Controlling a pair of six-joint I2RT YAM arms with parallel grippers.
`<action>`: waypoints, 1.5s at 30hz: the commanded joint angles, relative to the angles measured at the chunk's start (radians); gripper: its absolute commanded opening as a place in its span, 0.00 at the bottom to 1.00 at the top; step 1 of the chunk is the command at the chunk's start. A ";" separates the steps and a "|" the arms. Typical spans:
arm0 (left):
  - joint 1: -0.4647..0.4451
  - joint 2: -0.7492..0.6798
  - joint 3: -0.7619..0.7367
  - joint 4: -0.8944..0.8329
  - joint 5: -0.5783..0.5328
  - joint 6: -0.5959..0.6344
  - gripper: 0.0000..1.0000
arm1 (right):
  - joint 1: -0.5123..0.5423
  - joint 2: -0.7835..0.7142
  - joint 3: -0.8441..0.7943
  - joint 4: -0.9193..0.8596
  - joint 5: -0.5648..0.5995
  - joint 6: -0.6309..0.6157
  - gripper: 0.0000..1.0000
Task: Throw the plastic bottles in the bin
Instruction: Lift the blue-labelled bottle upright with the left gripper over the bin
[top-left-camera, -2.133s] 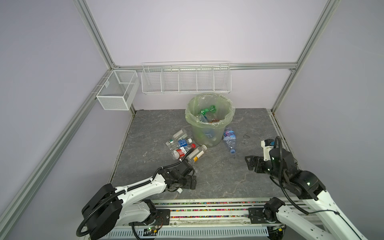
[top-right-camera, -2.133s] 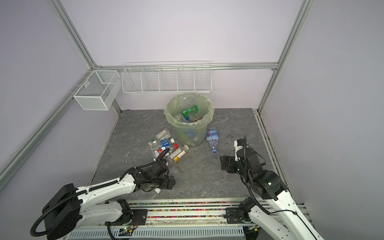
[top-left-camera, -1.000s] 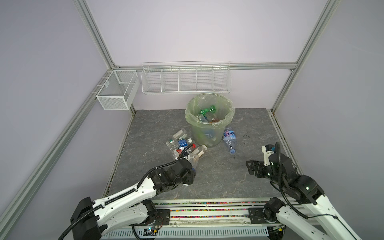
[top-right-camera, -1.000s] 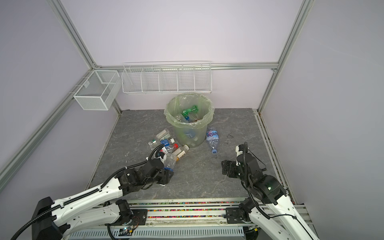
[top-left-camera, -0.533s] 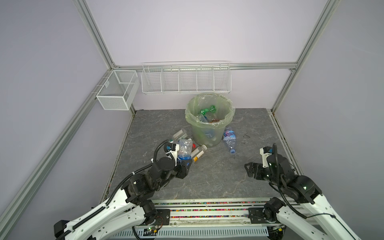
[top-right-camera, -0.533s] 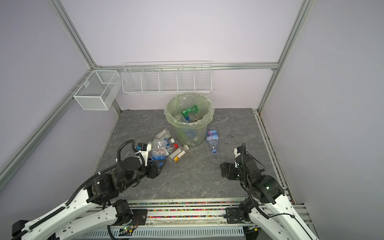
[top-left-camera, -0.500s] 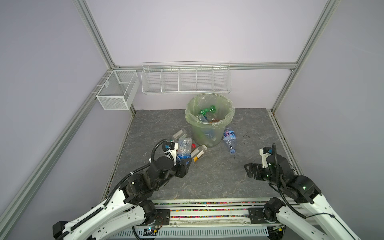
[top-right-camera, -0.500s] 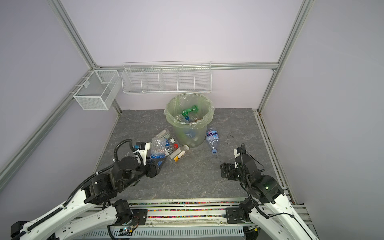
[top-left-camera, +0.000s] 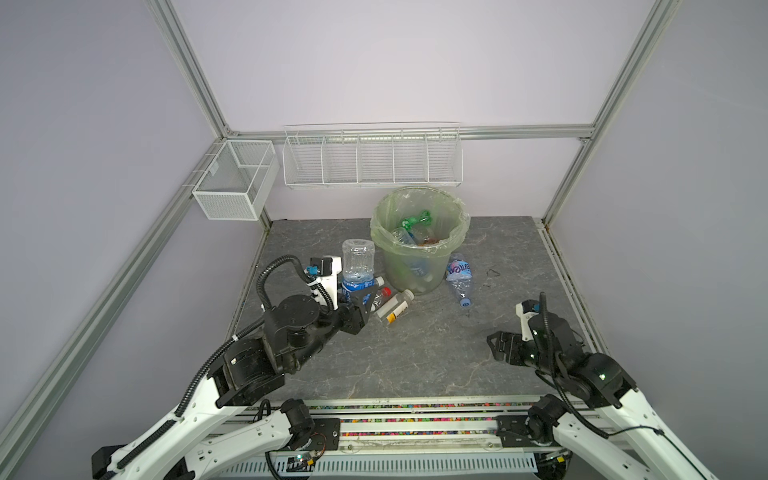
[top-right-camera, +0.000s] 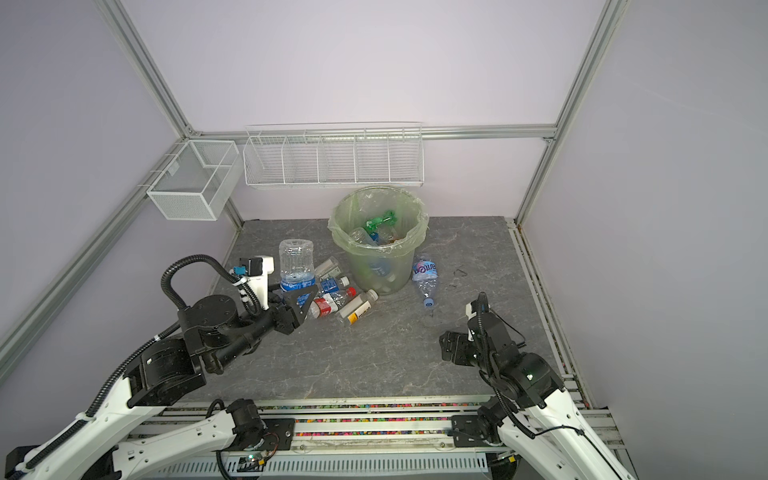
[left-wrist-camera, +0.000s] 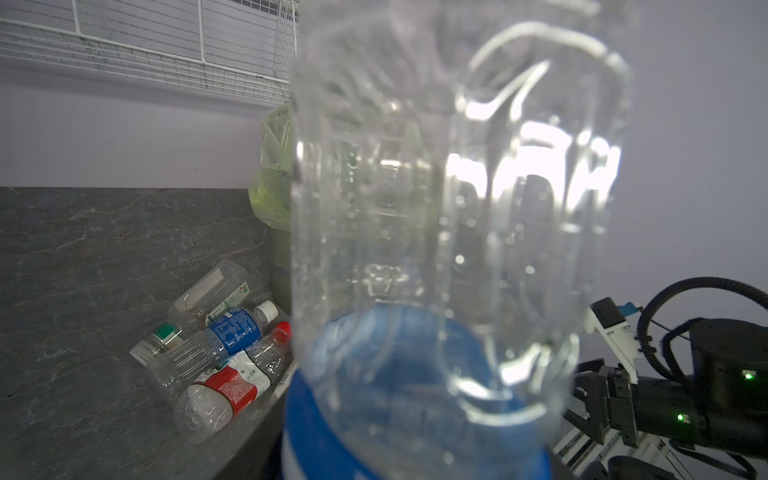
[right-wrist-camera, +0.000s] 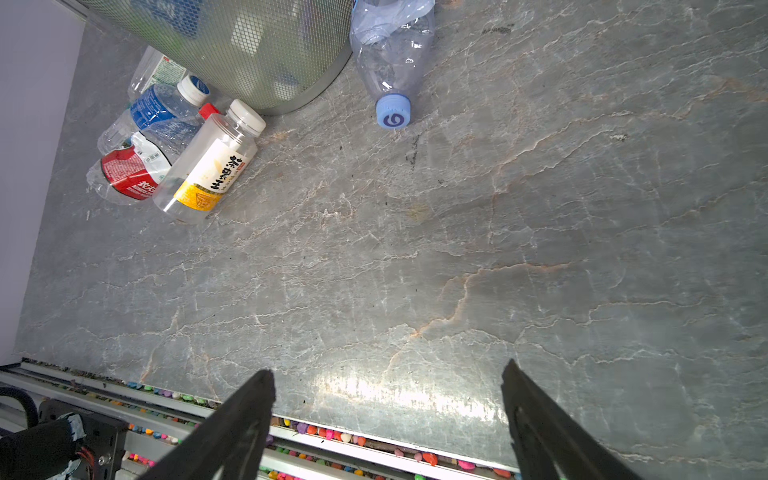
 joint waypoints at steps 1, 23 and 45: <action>-0.005 0.020 0.048 0.032 -0.023 0.068 0.30 | -0.003 -0.016 -0.020 0.002 -0.022 0.027 0.88; -0.004 0.206 0.262 0.138 0.008 0.180 0.30 | -0.003 -0.084 -0.054 -0.015 -0.048 0.053 0.88; 0.067 0.459 0.321 0.530 0.170 0.257 0.29 | -0.002 -0.090 -0.073 -0.002 -0.054 0.055 0.88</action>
